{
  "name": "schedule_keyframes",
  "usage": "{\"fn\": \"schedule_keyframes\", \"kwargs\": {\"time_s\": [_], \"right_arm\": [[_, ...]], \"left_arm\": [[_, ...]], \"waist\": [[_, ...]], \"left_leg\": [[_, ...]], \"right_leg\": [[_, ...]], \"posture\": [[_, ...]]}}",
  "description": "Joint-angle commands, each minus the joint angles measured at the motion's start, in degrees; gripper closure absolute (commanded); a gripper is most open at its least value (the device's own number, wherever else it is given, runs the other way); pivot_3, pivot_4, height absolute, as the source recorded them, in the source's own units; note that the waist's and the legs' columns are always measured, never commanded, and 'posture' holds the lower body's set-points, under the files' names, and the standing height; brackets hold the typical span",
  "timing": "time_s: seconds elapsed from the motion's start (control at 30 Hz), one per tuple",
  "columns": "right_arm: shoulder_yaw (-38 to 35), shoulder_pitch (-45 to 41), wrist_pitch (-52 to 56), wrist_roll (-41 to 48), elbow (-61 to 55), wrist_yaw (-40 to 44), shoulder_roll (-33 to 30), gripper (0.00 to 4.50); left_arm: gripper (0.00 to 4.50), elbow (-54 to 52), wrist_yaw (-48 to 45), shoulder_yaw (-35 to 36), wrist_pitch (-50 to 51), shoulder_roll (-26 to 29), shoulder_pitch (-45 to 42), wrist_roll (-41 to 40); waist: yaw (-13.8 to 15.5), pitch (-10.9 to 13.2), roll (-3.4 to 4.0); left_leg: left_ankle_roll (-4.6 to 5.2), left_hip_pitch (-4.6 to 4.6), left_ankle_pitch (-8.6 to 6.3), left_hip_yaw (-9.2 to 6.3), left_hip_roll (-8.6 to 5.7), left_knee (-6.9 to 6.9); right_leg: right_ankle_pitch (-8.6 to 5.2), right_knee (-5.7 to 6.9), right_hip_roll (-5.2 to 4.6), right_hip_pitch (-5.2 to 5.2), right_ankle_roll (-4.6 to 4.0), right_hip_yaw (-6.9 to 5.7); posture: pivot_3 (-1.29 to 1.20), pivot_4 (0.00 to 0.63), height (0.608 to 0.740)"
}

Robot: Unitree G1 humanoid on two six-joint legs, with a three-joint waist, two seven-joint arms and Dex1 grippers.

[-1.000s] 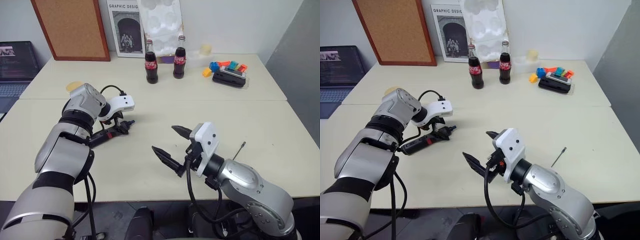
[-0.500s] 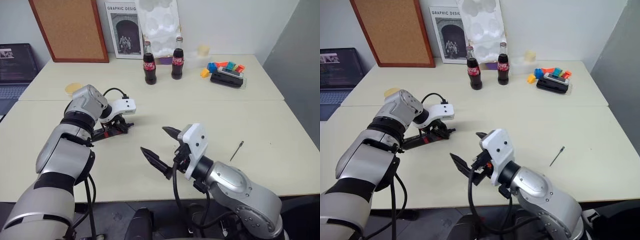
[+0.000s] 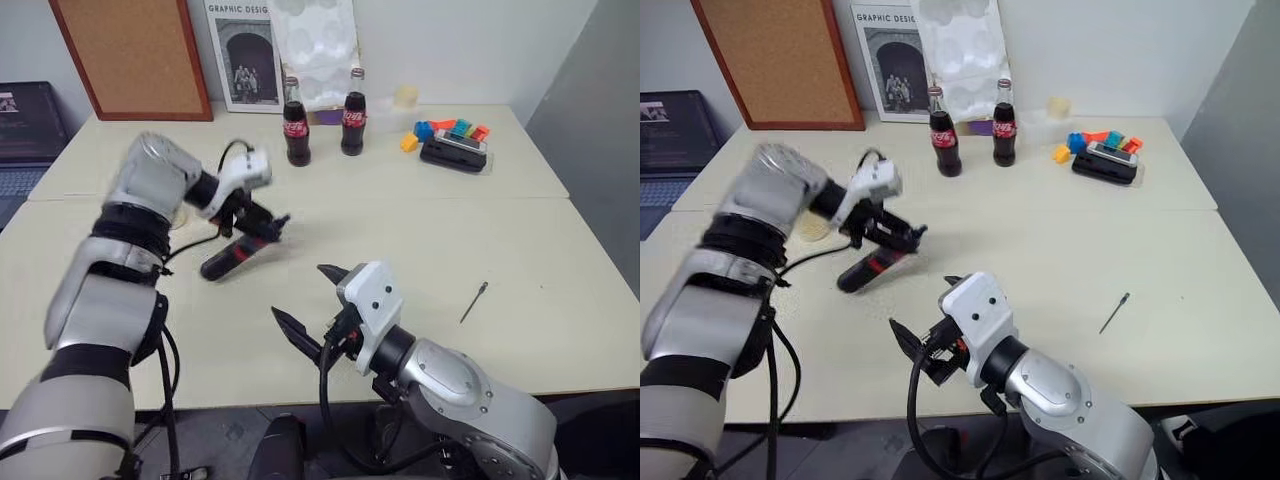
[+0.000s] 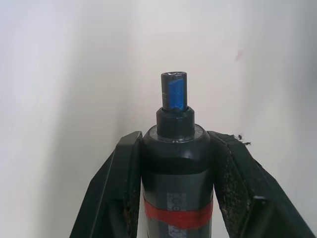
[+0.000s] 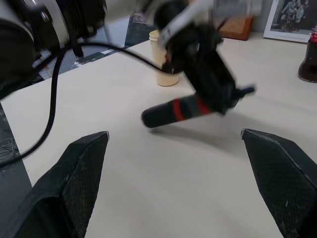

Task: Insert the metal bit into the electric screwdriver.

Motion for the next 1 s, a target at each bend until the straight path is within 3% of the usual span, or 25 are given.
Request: {"fn": "schedule_keyframes", "kwargs": {"time_s": [0.03,0.2,0.3,0.4,0.5,0.67,0.83,1.0], "right_arm": [[-5.05,3.65,-0.06,1.54,-5.04,1.62,-4.50,0.00],[-11.79,7.93,-3.47,1.30,-4.49,5.53,-10.48,0.00],[-17.07,7.54,-6.38,0.34,-0.77,7.88,-12.85,0.00],[-24.77,8.17,-9.74,1.62,3.98,12.73,-15.88,0.00],[-30.71,10.52,-14.57,1.42,9.01,17.24,-18.70,0.00],[-33.33,14.54,-20.01,-1.23,11.86,18.24,-19.14,0.00],[-37.26,16.56,-19.18,-2.61,12.28,17.86,-21.05,0.00],[-41.92,13.94,-16.17,-1.31,12.65,24.79,-30.87,0.00]], "left_arm": [[2.83,-21.20,5.17,13.61,15.67,-0.10,4.12,-12.39],[2.83,-39.29,18.62,21.93,23.57,-6.19,15.43,-19.21],[2.83,-47.17,30.29,26.90,21.13,-15.89,23.71,-22.40],[2.83,-49.54,38.73,28.95,13.80,-23.73,30.05,-21.96],[2.83,-49.99,41.77,27.97,3.30,-27.85,36.56,-20.23],[2.83,-49.17,42.19,22.25,-9.60,-27.78,46.13,-15.19],[2.83,-49.72,42.71,20.50,-11.56,-25.76,50.05,-14.87],[2.83,-48.63,43.70,18.69,-10.99,-24.51,49.54,-14.39]], "waist": [[-0.05,0.01,0.02],[0.07,-0.03,0.12],[0.26,-0.03,0.12],[0.62,-0.02,0.09],[0.62,-0.02,0.09],[0.71,-0.02,0.10],[1.28,-0.09,0.20],[1.32,-0.10,0.22]], "left_leg": [[0.00,0.00,0.00,0.00,0.00,-0.01],[0.00,0.13,0.00,0.06,0.08,0.00],[-0.01,0.22,0.01,0.07,-0.04,0.08],[-0.02,0.30,0.02,0.15,-0.05,0.11],[-0.02,0.48,0.02,0.25,-0.11,0.09],[-0.02,0.96,0.01,0.32,-0.07,-0.20],[-0.02,1.00,0.00,0.39,-0.11,-0.20],[-0.01,0.98,0.00,0.58,-0.11,-0.05]], "right_leg": [[0.00,0.00,0.00,0.00,0.00,-0.01],[-0.08,0.03,-0.10,0.11,0.15,0.08],[-0.04,0.18,-0.06,0.14,0.14,0.10],[0.07,0.10,-0.03,0.22,0.11,0.16],[0.11,0.00,-0.03,0.41,0.15,0.24],[0.05,-0.19,0.03,0.79,0.09,0.30],[-0.03,-0.41,-0.01,0.97,-0.05,0.38],[0.05,-0.76,-0.04,1.09,-0.05,0.55]], "posture": [[0.00,0.150,0.740],[0.00,0.150,0.740],[0.00,0.150,0.740],[0.00,0.150,0.740],[0.00,0.150,0.740],[0.00,0.150,0.740],[0.00,0.150,0.740],[0.00,0.150,0.740]]}}
